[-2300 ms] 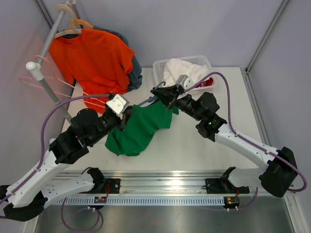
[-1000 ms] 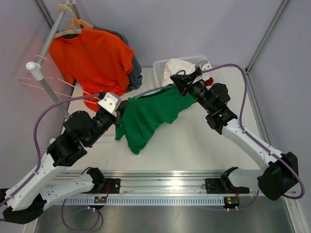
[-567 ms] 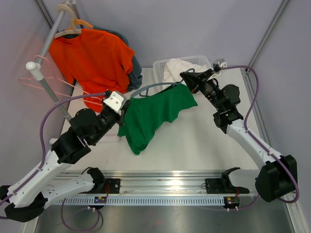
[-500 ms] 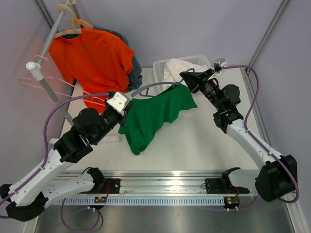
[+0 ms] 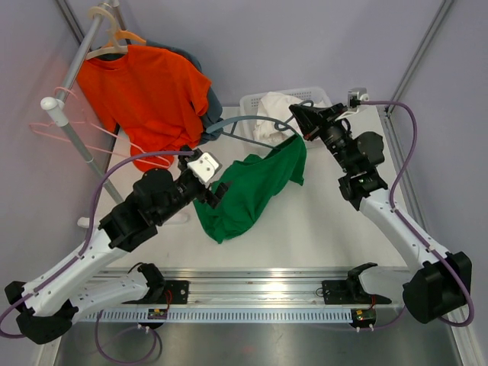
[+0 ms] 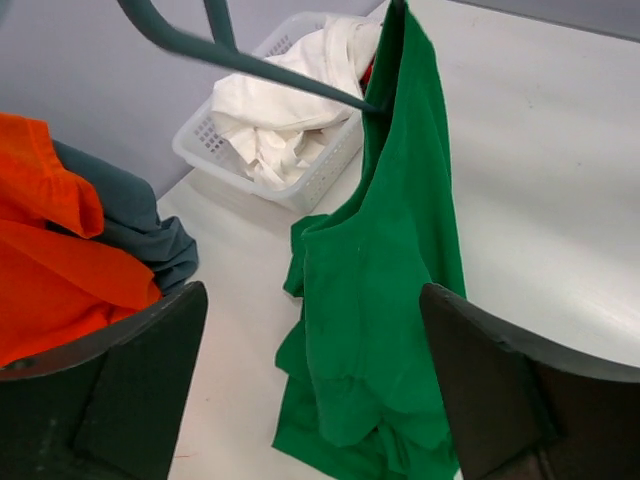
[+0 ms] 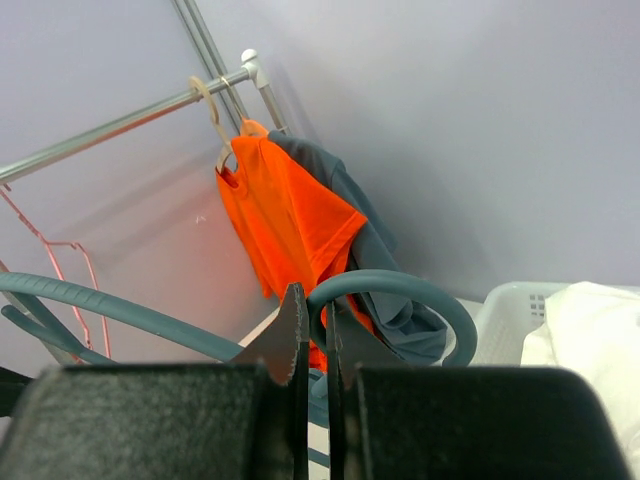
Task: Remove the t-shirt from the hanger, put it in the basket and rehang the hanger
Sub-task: Remove the tshirt from the hanger, then pass the hanger from the right arm to the left
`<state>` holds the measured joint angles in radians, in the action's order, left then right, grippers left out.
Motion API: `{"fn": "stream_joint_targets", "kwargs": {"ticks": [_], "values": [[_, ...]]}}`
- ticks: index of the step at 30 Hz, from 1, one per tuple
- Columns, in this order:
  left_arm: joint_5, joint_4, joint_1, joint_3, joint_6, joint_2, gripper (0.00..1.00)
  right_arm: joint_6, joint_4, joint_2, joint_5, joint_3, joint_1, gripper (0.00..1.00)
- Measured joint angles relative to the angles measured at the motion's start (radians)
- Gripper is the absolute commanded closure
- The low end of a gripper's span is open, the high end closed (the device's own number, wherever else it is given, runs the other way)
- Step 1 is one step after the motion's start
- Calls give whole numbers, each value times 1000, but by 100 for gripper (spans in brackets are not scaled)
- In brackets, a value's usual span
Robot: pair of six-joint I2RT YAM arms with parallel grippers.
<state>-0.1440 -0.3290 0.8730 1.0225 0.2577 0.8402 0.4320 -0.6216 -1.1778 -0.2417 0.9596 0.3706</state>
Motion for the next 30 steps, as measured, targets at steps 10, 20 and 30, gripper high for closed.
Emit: {"fn": "stream_joint_targets", "kwargs": {"ticks": [10, 20, 30], "values": [[87, -179, 0, 148, 5, -17, 1, -33, 51, -50, 11, 145, -1, 100], [72, -359, 0, 428, -6, -35, 1, -131, 161, -157, -47, 153, 11, 100], [46, -396, 0, 394, 21, 126, 1, -363, 268, -158, -66, 172, 201, 100]]}}
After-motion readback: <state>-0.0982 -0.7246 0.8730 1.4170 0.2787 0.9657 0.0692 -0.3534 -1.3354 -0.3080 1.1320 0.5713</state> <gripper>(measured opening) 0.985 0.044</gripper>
